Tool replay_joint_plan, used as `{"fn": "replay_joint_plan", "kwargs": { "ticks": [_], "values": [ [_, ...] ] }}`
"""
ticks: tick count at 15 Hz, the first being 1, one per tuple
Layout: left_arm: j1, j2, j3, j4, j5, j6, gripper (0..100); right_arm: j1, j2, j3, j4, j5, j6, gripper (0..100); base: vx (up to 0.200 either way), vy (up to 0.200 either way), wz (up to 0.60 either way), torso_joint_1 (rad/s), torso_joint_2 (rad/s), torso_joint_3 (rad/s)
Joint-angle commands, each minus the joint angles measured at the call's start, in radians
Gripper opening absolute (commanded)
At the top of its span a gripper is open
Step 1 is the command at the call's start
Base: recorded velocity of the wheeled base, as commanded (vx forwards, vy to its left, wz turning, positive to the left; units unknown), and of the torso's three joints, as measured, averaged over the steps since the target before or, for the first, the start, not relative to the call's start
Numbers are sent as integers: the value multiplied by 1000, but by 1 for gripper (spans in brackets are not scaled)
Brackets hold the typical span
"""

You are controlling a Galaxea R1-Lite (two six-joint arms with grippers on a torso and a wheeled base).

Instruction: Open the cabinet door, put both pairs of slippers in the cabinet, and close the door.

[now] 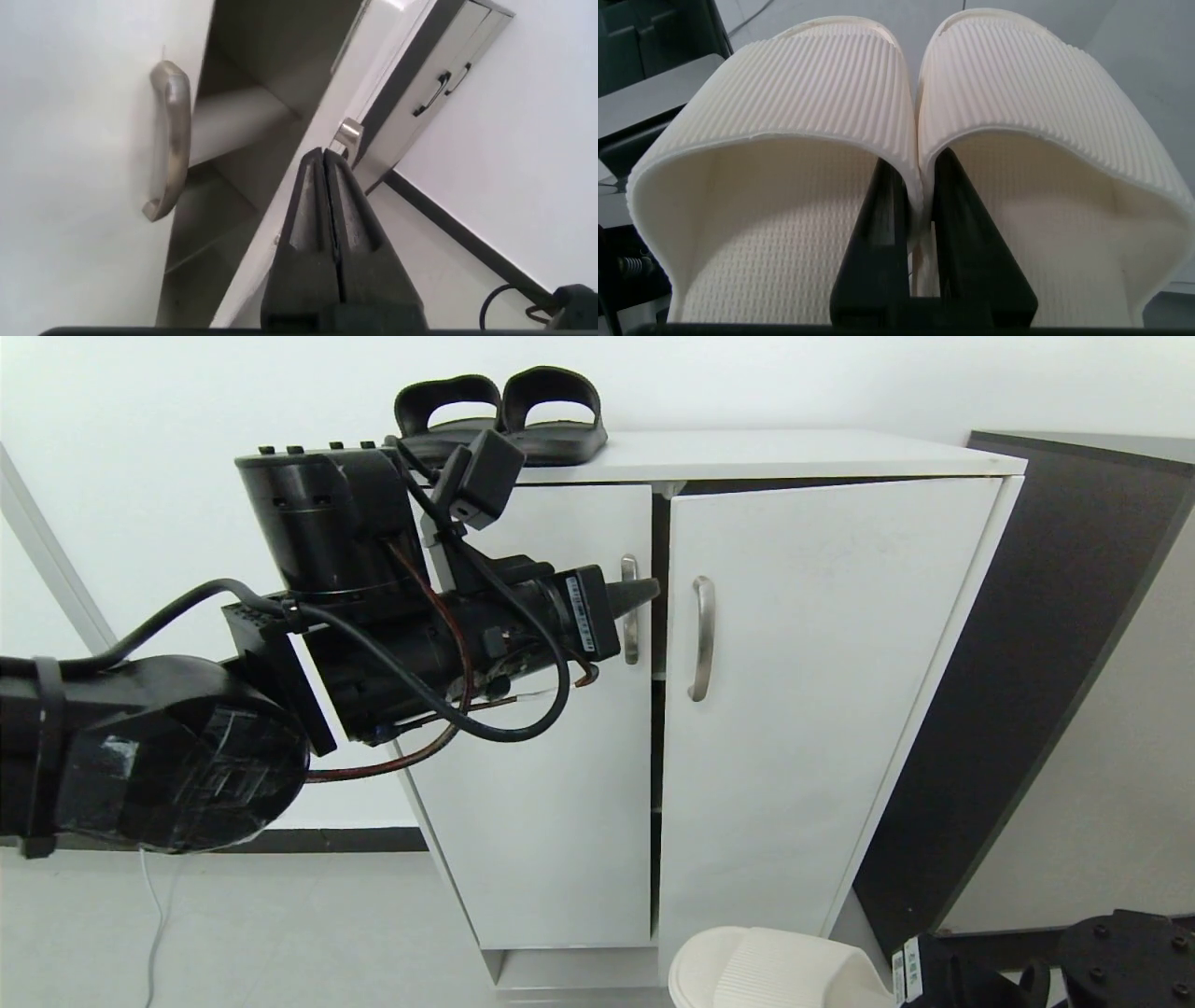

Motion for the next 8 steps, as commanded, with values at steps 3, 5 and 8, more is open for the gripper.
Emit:
{"fn": "replay_joint_plan", "kwargs": {
  "ticks": [3,5,8],
  "values": [
    [7,8,-36,2,0,-1,0,1,7,0,0,2,0,0,0,0,0,0,0,0],
    [7,39,-76,6,0,-3,0,1,7,0,0,1,0,0,0,0,0,0,0,0],
    [7,100,-131,5,9,-4,0,1,7,0,0,1,0,0,0,0,0,0,0,0]
  ]
}}
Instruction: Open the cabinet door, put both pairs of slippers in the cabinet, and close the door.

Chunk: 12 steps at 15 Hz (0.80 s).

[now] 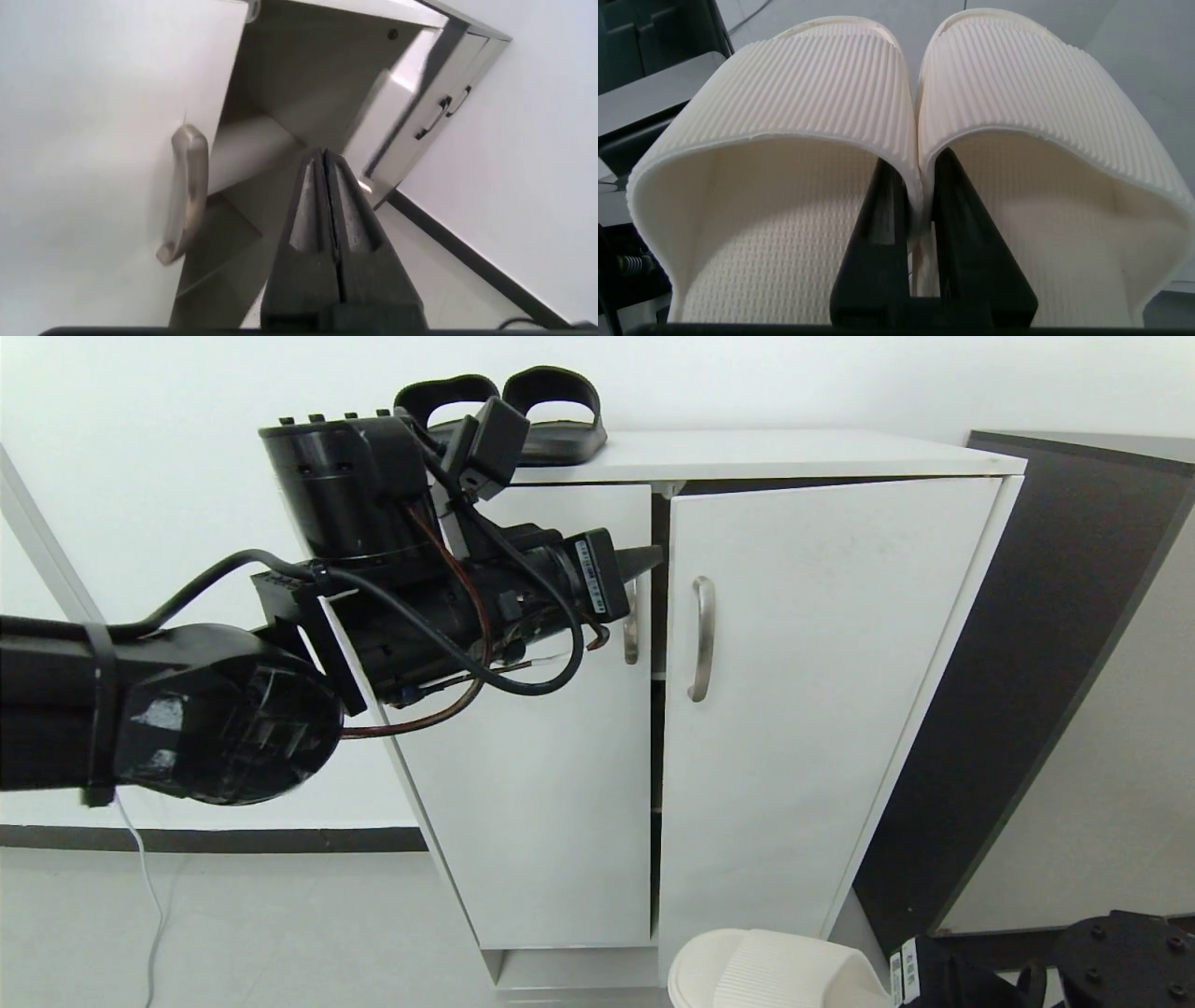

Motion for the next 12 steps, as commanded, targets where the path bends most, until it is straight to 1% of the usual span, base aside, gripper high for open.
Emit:
{"fn": "replay_joint_plan", "kwargs": {
  "ticks": [1,2,3,5,8,11,12],
  "values": [
    [0,42,-21,1,0,-1,0,3,2,4,0,1,-1,0,0,0,0,0,0,0],
    [0,42,-21,-1,1,-10,0,8,2,4,0,-2,-1,0,0,0,0,0,0,0],
    [0,39,-21,-1,1,-27,0,9,2,4,0,-2,-2,0,0,0,0,0,0,0],
    [11,37,-20,-1,1,-29,0,9,2,4,0,-2,-2,0,0,0,0,0,0,0],
    [9,43,-24,1,-6,-29,0,9,2,4,0,1,-2,0,0,0,0,0,0,0],
    [9,71,-43,-1,-8,-30,0,28,1,12,0,2,-1,0,0,0,0,0,0,0],
    [8,85,-55,-1,-8,-32,0,48,1,20,0,1,-1,0,0,0,0,0,0,0]
  ]
}}
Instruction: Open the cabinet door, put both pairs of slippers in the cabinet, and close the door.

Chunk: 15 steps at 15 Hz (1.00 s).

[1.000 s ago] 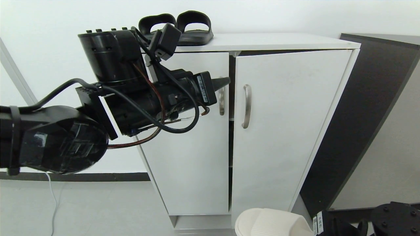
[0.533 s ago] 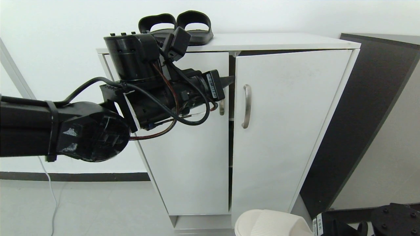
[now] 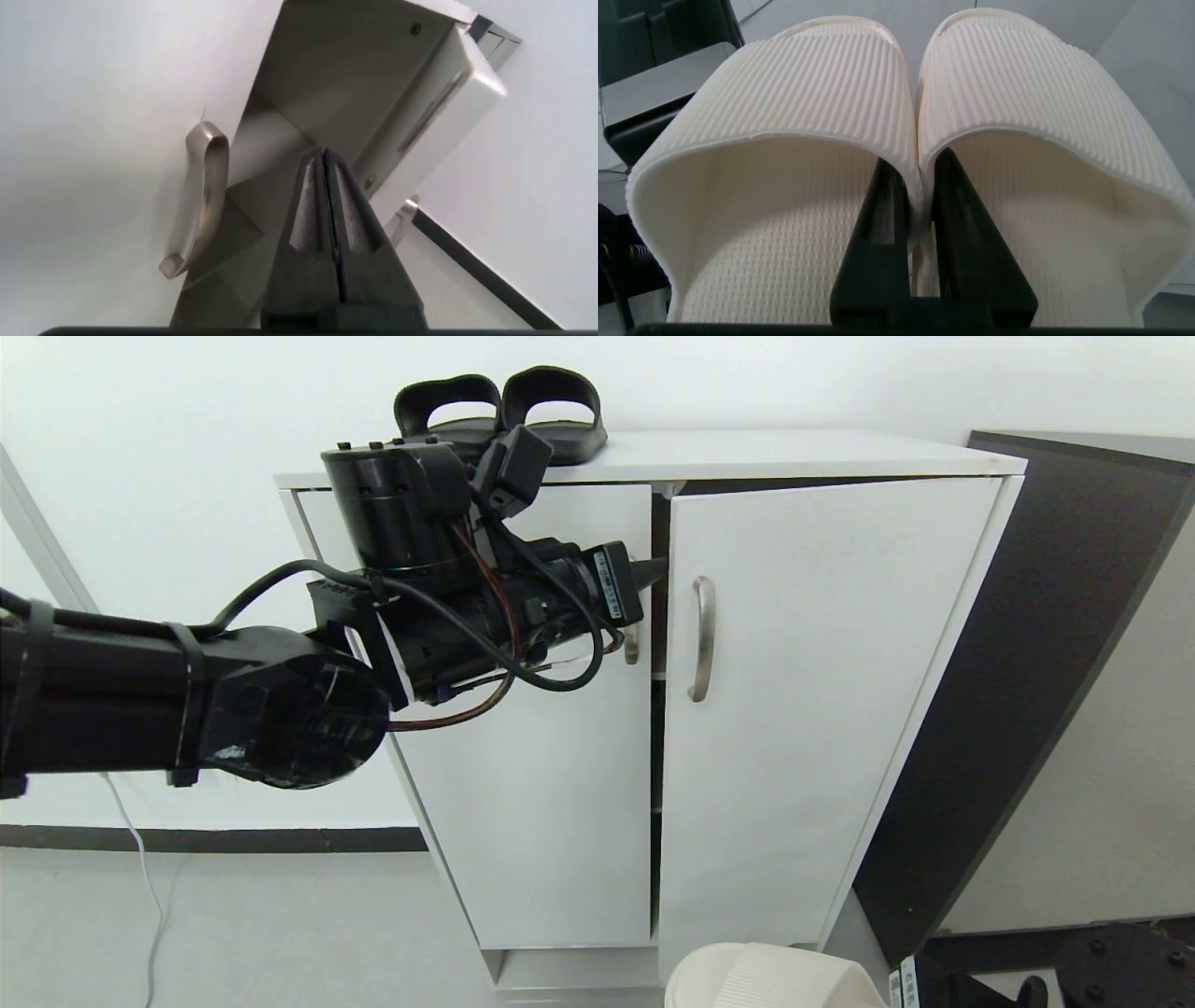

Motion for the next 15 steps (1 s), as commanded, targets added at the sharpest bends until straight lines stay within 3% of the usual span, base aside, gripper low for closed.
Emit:
{"fn": "replay_joint_plan", "kwargs": {
  "ticks": [1,3,7,11,12,14,15],
  "values": [
    [-3,26,-18,0,0,-2,0,23,0,6,0,0,1,0,0,0,0,0,0,0],
    [-10,35,-21,-2,0,-6,0,41,0,19,0,-3,0,0,0,0,0,0,0,0],
    [-37,49,-18,-6,0,-17,0,58,1,28,3,-3,1,0,-200,0,0,4,2,2],
    [-214,53,34,-95,5,-11,0,103,1,57,0,3,3,0,-200,0,0,0,0,1],
    [-229,66,31,-98,5,-11,0,109,1,60,0,1,1,0,-200,0,0,2,2,2],
    [-227,72,31,-126,6,-11,0,109,1,60,0,1,4,0,-100,0,0,-1,-1,4],
    [-200,69,34,-147,9,-11,0,109,1,55,-2,1,7,0,0,0,0,0,0,0]
  ]
}}
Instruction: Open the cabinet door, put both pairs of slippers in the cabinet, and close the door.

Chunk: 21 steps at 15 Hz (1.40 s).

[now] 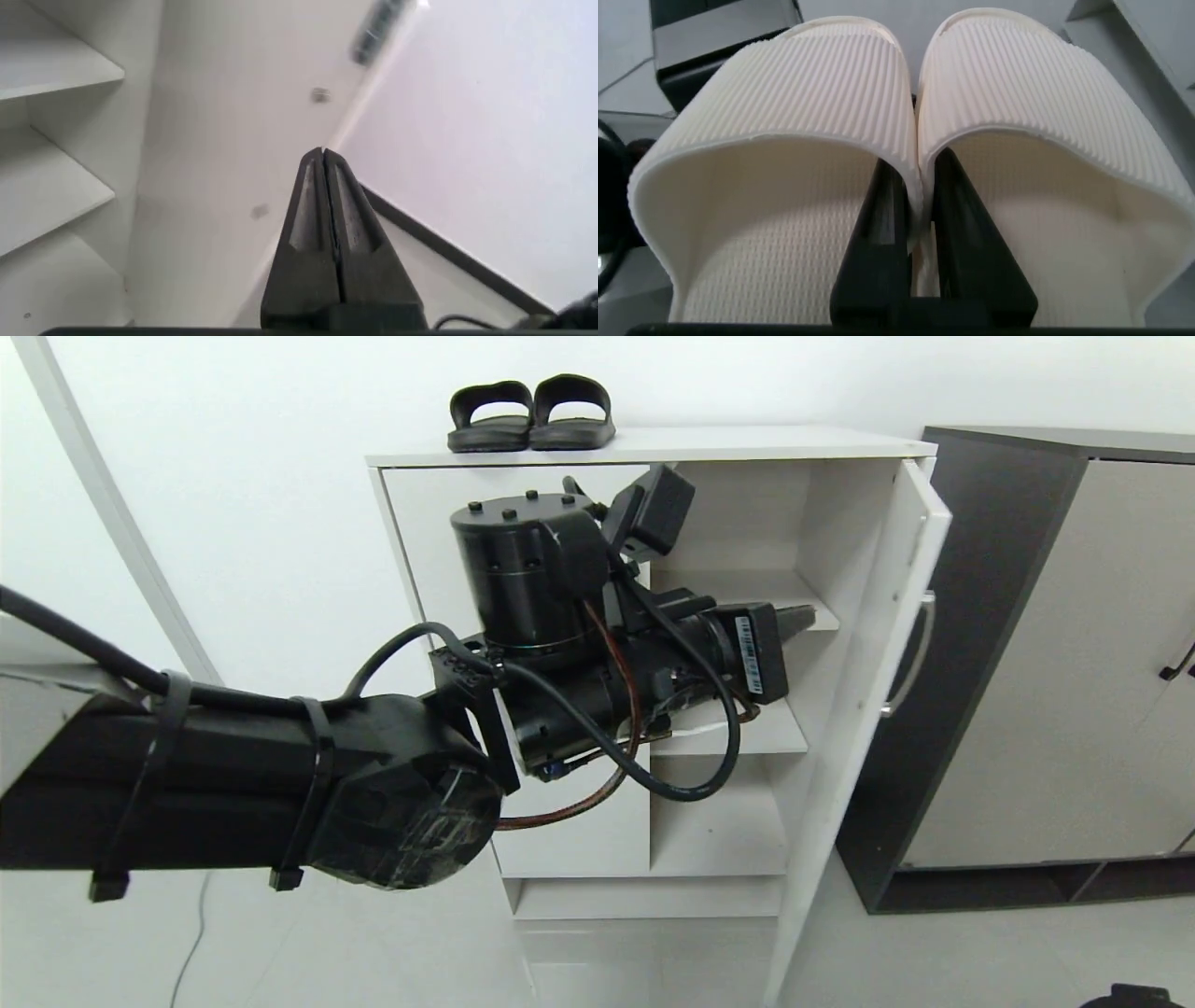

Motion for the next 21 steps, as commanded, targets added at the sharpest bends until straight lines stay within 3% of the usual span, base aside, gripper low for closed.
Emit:
{"fn": "replay_joint_plan", "kwargs": {
  "ticks": [1,4,7,9,11,12,15,16,18,21],
  "values": [
    [13,4,2,-8,1,0,0,1,1,-2,0,0,0,0,0,0,0,0,0,0],
    [111,-59,84,-16,30,1,0,-67,27,-54,-2,-9,5,0,0,0,0,0,0,0],
    [198,-217,245,-17,124,66,0,-169,35,-132,-2,-60,54,0,0,0,0,0,0,0],
    [234,-413,447,-8,280,127,0,-179,43,-217,0,-247,147,0,0,0,0,0,0,0],
    [306,-602,650,-8,418,216,0,-189,69,-272,2,-299,181,0,0,0,0,0,0,0],
    [367,-692,740,-8,469,232,0,-199,92,-289,2,-339,181,0,0,0,0,0,0,0],
    [547,-941,941,10,593,232,0,-231,156,-326,0,-406,190,0,0,0,0,0,0,0],
    [574,-990,975,23,608,232,0,-234,162,-330,0,-412,190,0,0,0,0,0,0,0],
    [689,-1286,1148,174,624,230,0,-235,181,-339,-2,-437,192,0,0,0,0,0,0,0],
    [829,-1674,1184,516,621,235,0,-232,190,-344,-2,-438,192,0,0,0,0,0,0,0]
  ]
}}
